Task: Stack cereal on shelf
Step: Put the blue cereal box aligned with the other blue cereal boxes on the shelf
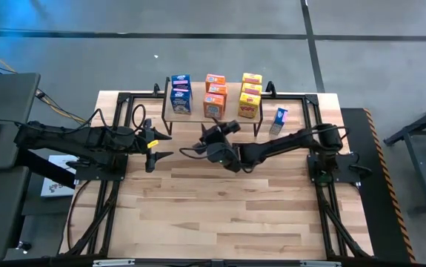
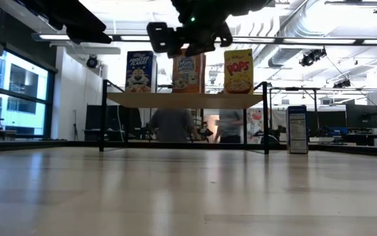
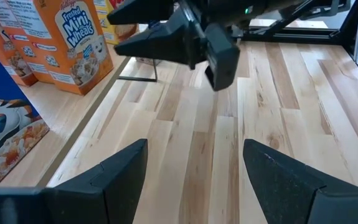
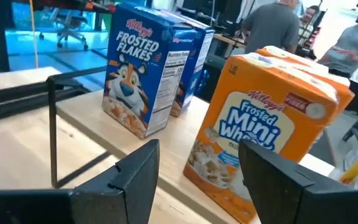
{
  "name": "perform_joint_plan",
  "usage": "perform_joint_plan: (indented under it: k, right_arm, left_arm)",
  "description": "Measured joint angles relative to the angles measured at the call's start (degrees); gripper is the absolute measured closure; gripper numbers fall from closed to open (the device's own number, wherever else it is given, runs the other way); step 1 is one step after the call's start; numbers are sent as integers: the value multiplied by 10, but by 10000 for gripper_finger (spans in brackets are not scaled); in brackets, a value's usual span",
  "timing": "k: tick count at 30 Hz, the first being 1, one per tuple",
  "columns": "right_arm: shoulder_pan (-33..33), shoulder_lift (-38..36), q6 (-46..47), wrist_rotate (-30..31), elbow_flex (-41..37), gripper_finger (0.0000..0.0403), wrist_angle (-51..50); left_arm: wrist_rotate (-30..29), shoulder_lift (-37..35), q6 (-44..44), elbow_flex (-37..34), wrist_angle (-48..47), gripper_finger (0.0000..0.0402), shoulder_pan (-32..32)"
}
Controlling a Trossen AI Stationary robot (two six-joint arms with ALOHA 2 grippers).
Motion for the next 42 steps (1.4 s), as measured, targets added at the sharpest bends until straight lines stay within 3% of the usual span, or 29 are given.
perform_joint_plan:
  k: [8,12,33,42]
  right_arm:
    - [9,-55,79,-30,-3,189,-150]
    - [14,-101,136,-29,-43,189,-195]
    - [66,-354,419,-14,-376,189,-177]
    - [63,-389,476,9,-429,189,-186]
  left_arm:
    - [0,0,0,0,0,145,0]
    - [0,0,0,0,0,145,0]
    - [0,0,0,0,0,145,0]
    - [0,0,0,0,0,145,0]
